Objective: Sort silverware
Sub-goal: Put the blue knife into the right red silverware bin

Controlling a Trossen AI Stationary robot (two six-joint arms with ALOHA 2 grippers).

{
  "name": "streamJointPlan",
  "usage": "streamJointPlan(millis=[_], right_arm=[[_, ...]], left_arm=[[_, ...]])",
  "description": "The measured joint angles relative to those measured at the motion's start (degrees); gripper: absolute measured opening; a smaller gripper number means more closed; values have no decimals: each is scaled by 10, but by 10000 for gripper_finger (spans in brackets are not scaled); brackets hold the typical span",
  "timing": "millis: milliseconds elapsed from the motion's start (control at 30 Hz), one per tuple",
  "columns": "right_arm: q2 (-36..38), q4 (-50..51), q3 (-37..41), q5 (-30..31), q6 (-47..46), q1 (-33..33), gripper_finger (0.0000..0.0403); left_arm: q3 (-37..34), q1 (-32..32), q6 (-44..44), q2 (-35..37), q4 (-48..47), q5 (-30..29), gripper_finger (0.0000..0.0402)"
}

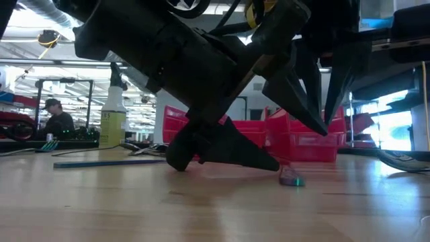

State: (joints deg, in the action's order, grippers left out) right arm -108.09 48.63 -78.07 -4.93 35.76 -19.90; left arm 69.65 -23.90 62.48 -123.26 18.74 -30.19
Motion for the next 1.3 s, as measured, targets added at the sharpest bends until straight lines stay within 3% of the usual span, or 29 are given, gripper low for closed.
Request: streamJointPlan(millis=[167, 467, 633, 867, 1300], right_arm=[[0, -30, 13, -11, 62, 1, 41], [0, -110, 37, -6, 131, 15, 159], [-3, -141, 63, -5, 157, 22, 191], [-9, -194, 102, -1, 189, 31, 188], [-17, -248, 136, -53, 185, 82, 142]], left_arm=[[0, 0, -2, 0, 0, 1, 279], [0, -12, -68, -1, -1, 3, 279], [1, -15, -73, -1, -19, -10, 279], [1, -16, -71, -1, -29, -22, 279], [1, -15, -72, 0, -33, -27, 279]])
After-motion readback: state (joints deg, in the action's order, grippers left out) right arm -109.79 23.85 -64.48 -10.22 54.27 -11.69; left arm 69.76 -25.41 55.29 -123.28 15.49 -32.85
